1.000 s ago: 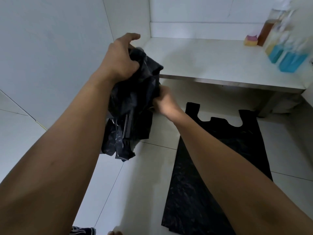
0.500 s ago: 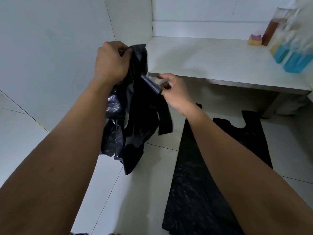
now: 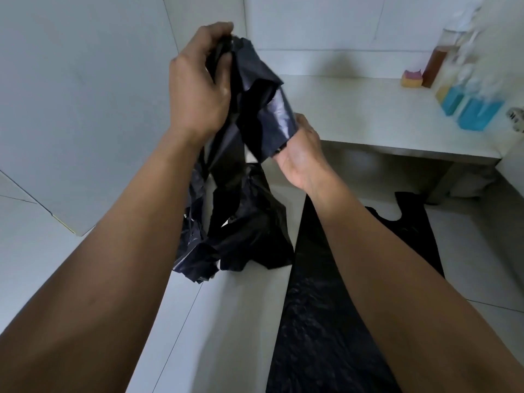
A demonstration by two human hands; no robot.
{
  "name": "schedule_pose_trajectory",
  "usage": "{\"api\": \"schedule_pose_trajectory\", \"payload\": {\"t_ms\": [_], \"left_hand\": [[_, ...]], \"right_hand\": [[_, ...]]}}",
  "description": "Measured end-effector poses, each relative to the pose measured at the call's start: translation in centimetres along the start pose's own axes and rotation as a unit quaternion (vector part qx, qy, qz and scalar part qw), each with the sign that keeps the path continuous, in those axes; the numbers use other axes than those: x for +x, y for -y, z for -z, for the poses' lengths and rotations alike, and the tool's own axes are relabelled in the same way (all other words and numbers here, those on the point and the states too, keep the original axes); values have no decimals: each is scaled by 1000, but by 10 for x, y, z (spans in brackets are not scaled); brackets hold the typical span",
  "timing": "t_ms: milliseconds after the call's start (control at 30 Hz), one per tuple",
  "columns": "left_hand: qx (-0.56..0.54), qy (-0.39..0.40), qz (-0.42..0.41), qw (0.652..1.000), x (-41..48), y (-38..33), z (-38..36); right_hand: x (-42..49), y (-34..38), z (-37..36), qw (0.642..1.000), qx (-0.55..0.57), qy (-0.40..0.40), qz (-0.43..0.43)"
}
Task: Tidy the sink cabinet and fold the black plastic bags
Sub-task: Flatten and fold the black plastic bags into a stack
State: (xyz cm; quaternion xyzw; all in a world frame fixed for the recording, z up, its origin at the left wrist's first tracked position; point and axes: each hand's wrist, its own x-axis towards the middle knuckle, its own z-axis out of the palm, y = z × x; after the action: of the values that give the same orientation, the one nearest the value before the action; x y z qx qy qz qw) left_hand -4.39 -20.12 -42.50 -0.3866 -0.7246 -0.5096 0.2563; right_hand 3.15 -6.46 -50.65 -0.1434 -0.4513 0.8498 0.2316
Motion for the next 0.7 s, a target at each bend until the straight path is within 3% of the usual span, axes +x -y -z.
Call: {"api": "schedule_pose_trajectory", "payload": {"t_ms": [100,233,300,433,533,600,700], "left_hand": [[-181,37,37,982,-2,-19,-10],[-105,136,-60,983,-2,-39,-26],[-87,123,-47,987,0,-44,-35],[-174,119,120,970,-2,-46,-53],[-264,119,284,914,-12,-52,-72],[-291,144,339,883,-23,-49,-85],[-326,244,367,836,-37,-45,-95]], "right_hand": [[-4,27,4,998,7,-3,65],[-25,81,14,985,-49,-39,162],[-39,106,23,972,-62,-58,217],[-58,149,74,928,-174,-152,294],[-72,179,121,906,-282,-182,257],[-86,191,148,868,-419,-151,219],[-108,201,175,838,-483,-141,210]]}}
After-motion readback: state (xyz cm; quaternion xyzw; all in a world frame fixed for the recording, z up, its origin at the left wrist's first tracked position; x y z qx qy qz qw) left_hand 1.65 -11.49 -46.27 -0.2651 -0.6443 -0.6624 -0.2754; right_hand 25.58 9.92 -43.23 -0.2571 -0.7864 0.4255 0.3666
